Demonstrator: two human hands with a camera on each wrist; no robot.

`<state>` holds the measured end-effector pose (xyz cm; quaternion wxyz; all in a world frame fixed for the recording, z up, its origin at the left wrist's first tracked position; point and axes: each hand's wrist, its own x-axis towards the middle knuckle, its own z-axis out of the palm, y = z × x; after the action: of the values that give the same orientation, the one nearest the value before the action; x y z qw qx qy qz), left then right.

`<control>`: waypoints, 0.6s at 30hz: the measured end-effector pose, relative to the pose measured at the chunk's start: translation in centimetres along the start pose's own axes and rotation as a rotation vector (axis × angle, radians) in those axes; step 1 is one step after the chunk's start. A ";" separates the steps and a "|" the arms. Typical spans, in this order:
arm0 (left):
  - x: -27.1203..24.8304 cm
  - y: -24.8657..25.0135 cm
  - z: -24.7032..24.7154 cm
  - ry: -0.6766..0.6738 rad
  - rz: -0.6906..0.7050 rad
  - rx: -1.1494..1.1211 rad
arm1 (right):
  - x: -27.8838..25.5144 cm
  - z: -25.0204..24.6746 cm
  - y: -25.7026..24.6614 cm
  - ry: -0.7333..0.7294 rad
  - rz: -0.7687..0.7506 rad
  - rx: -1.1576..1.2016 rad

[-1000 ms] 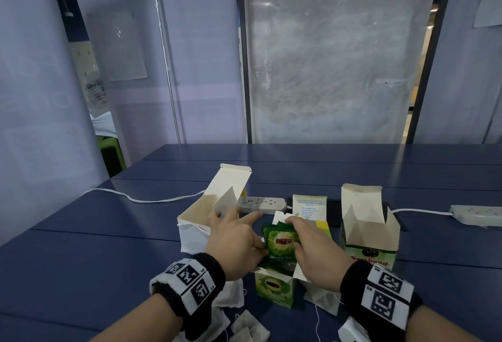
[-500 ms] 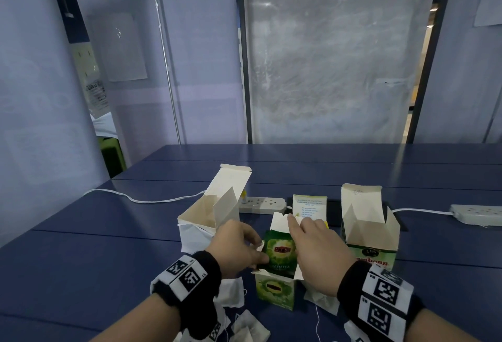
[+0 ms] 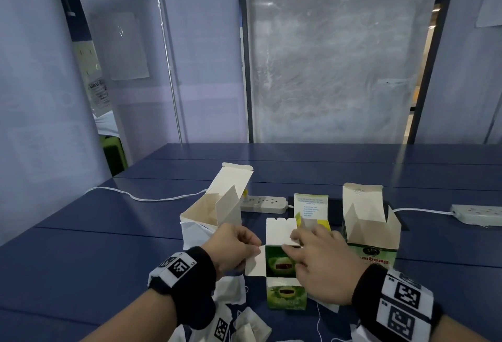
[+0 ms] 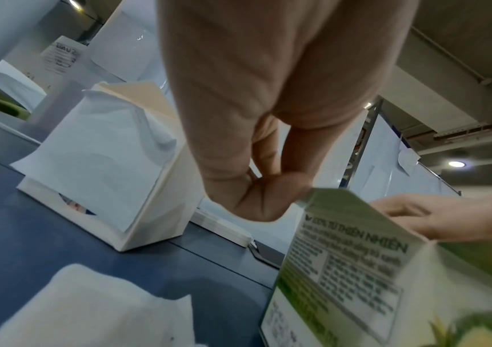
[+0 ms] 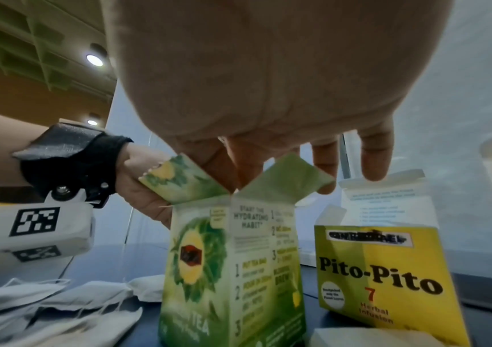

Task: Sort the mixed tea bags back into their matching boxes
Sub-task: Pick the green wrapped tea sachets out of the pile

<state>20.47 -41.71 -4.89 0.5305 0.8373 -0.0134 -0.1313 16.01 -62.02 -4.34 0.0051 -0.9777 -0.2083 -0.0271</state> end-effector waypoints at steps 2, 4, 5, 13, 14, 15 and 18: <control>0.0 0.1 0.1 0.012 0.007 0.002 | -0.6 0.2 0.0 -0.009 0.015 0.015; -0.1 0.0 0.1 0.034 0.016 0.002 | -1.0 0.2 0.0 -0.010 0.007 0.017; -0.1 0.0 0.1 0.045 0.016 0.000 | -1.3 0.3 0.0 -0.017 0.000 0.018; -0.1 -0.2 0.2 0.084 0.046 0.003 | -2.0 0.8 0.0 -0.038 0.006 0.086; -0.1 -0.2 0.1 0.082 0.045 0.002 | -1.9 0.9 0.0 -0.006 0.015 0.095; -0.1 -0.2 0.0 0.085 0.044 0.000 | -1.8 1.0 0.0 0.002 0.025 0.103; 0.0 -0.1 -0.3 0.135 0.052 0.015 | -1.5 1.2 -0.1 0.025 0.051 0.175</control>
<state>20.55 -41.45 -4.83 0.5271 0.8476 -0.0002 -0.0609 14.61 -62.50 -5.62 0.0935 -0.9781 -0.1850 -0.0207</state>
